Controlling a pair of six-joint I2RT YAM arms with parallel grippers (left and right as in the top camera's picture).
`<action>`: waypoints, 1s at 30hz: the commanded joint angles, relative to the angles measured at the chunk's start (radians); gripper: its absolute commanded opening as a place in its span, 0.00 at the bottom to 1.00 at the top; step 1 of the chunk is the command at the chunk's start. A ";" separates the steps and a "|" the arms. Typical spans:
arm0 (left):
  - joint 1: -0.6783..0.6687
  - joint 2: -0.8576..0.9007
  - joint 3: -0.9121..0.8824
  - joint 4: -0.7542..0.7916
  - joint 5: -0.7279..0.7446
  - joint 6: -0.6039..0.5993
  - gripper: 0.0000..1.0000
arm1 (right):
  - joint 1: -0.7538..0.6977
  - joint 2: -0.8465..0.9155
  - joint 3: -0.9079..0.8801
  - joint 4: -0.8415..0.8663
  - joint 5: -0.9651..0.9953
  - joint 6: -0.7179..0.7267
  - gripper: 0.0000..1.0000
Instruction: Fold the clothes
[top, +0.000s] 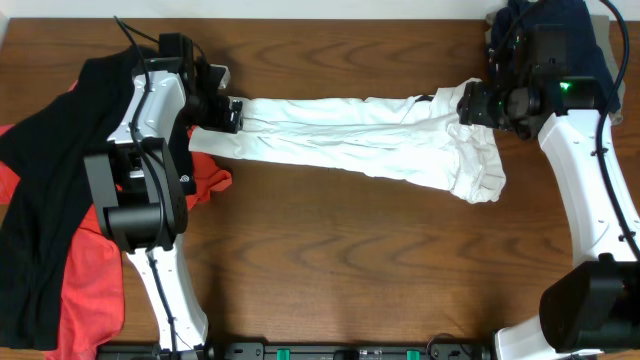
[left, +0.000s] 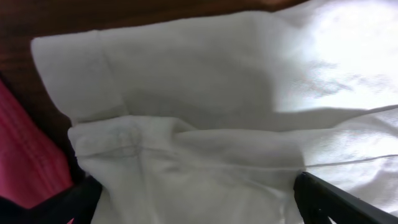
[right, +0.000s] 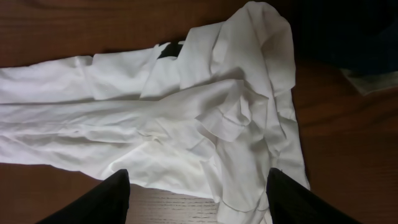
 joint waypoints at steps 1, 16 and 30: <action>0.000 0.048 0.020 -0.014 -0.009 0.014 0.98 | 0.006 0.002 0.007 -0.002 0.000 -0.015 0.68; 0.000 0.071 0.014 -0.005 -0.080 0.014 0.29 | 0.006 0.002 0.007 -0.012 0.007 -0.016 0.68; 0.002 -0.126 0.043 -0.025 -0.297 -0.051 0.06 | 0.006 0.002 0.007 -0.008 0.007 -0.015 0.67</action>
